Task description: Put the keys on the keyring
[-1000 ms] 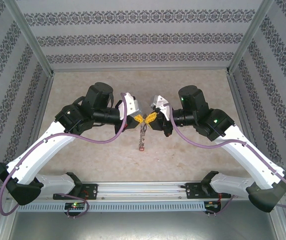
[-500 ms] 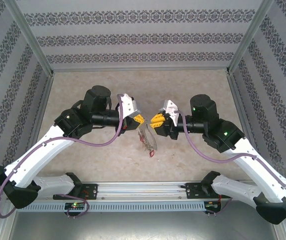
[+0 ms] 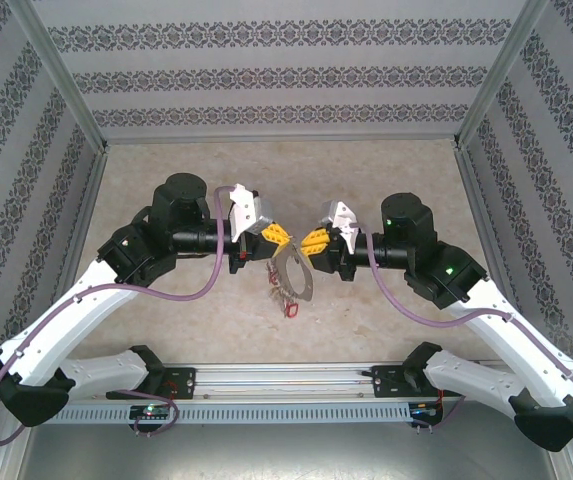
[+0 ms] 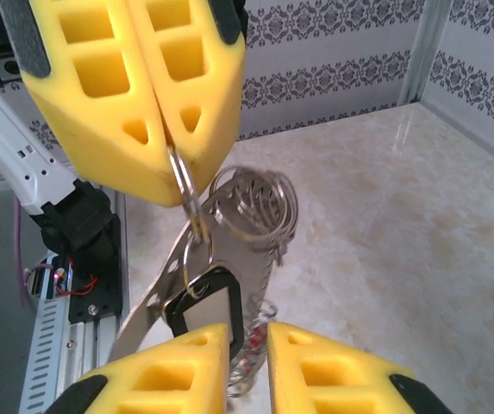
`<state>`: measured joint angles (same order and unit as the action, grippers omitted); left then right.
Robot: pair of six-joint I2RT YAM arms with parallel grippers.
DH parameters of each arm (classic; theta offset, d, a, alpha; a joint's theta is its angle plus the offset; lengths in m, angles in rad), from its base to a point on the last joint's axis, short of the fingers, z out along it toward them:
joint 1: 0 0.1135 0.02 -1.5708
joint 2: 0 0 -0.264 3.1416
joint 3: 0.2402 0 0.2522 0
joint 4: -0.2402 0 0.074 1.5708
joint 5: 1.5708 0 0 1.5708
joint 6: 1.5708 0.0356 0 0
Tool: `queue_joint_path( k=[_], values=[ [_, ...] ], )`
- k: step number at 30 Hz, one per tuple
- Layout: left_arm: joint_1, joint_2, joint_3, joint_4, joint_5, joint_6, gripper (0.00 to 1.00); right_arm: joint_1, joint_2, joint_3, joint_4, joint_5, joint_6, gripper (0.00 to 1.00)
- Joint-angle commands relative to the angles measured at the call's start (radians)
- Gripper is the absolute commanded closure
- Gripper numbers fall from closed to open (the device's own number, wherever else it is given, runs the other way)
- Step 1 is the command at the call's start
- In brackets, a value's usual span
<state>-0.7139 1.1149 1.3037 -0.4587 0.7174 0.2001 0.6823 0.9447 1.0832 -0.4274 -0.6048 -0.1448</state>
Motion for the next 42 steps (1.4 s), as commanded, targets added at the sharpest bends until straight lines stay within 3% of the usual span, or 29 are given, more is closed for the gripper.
queue_joint_path(
  k=[1, 4, 8, 18, 29, 42],
  values=[
    [-0.009, -0.026, -0.006, 0.102, 0.039, -0.027, 1.00, -0.013, -0.008, -0.008, 0.058, -0.074, 0.029, 0.72],
    [-0.009, -0.026, -0.006, 0.110, 0.036, -0.030, 1.00, -0.005, -0.010, -0.030, 0.098, -0.139, 0.037, 0.62],
    [-0.009, -0.020, -0.005, 0.116, 0.034, -0.032, 1.00, 0.005, -0.029, -0.066, 0.138, -0.148, 0.043, 0.58],
    [-0.008, -0.013, -0.004, 0.133, 0.043, -0.045, 1.00, 0.006, -0.011, -0.086, 0.191, -0.113, 0.054, 0.65],
    [-0.008, -0.021, -0.010, 0.135, 0.034, -0.046, 1.00, 0.034, 0.051, -0.063, 0.250, -0.138, 0.065, 0.64],
    [0.000, -0.031, -0.012, 0.136, 0.022, -0.039, 1.00, 0.035, 0.038, -0.065, 0.234, -0.113, 0.044, 0.94]
  ],
)
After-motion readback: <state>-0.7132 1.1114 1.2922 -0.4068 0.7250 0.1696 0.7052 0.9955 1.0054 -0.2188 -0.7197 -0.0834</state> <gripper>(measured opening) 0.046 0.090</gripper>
